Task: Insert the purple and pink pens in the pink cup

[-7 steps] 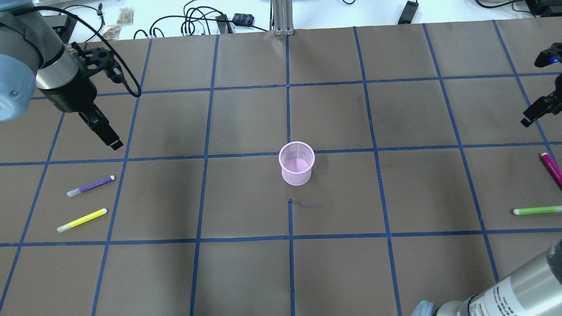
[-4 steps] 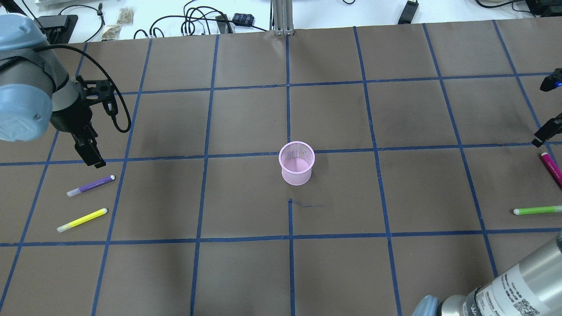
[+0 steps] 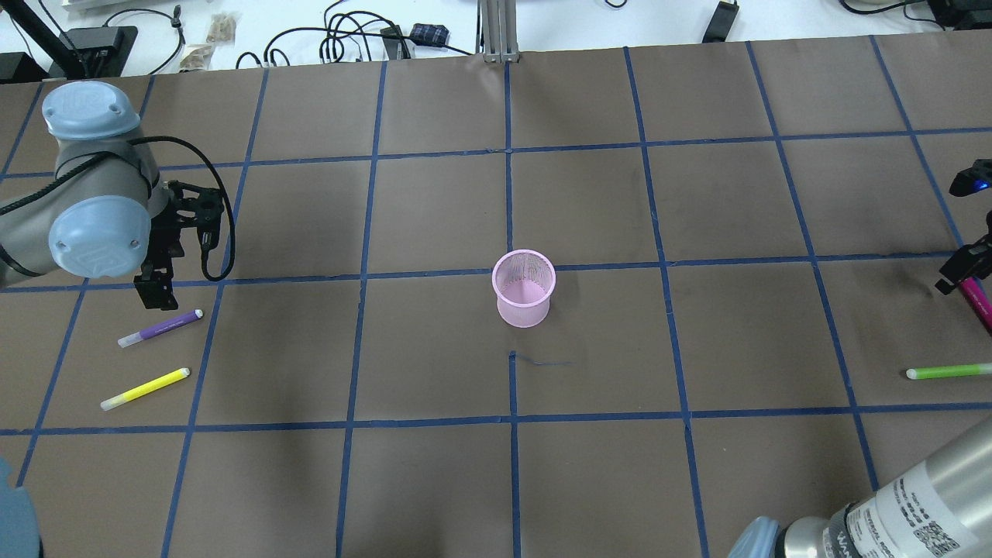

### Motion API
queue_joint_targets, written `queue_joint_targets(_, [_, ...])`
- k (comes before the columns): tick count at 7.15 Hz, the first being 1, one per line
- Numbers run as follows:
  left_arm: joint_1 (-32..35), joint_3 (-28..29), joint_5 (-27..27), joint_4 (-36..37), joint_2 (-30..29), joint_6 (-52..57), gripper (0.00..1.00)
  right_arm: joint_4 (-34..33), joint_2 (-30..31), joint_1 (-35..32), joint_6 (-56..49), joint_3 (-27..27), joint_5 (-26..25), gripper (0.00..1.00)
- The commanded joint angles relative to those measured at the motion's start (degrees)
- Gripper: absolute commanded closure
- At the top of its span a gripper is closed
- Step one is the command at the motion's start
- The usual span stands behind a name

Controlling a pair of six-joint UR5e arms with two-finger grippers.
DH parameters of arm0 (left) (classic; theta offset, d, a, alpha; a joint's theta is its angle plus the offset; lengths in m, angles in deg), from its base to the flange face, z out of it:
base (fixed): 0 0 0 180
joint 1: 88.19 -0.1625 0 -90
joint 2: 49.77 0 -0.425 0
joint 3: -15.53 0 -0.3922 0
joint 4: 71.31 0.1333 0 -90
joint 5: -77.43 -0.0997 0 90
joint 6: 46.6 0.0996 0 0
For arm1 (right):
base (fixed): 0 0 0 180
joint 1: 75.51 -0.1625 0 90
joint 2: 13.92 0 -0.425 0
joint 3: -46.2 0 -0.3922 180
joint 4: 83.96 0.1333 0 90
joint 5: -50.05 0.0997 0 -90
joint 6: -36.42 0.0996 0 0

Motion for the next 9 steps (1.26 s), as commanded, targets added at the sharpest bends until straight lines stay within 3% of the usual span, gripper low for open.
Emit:
queue_joint_targets(1, [-0.06, -0.22, -4.65, 3.45, -4.52, 0.95, 0.02, 0.04, -0.06, 0.01, 3.86, -0.43, -3.80, 0.77])
queue_joint_targets(2, [-0.06, -0.31, -5.28, 4.15, -5.76, -0.36, 0.09, 0.22, 0.29, 0.01, 4.15, -0.34, -4.43, 1.00])
queue_joint_targets(3, [-0.67, -0.92, -5.37, 4.07, -6.56, -5.51, 0.10, 0.22, 0.12, 0.01, 4.24, -0.08, -4.26, 1.00])
queue_joint_targets(6, [-1.12, -2.33, -5.37, 6.26, -8.06, -6.26, 0.10, 0.65, 1.42, -0.60, 5.03, 1.32, -3.20, 1.00])
queue_joint_targets(9, [-1.21, -2.59, -5.11, 6.36, -8.50, -6.35, 0.19, 1.45, 11.85, -4.62, 5.04, 1.16, 15.27, 1.00])
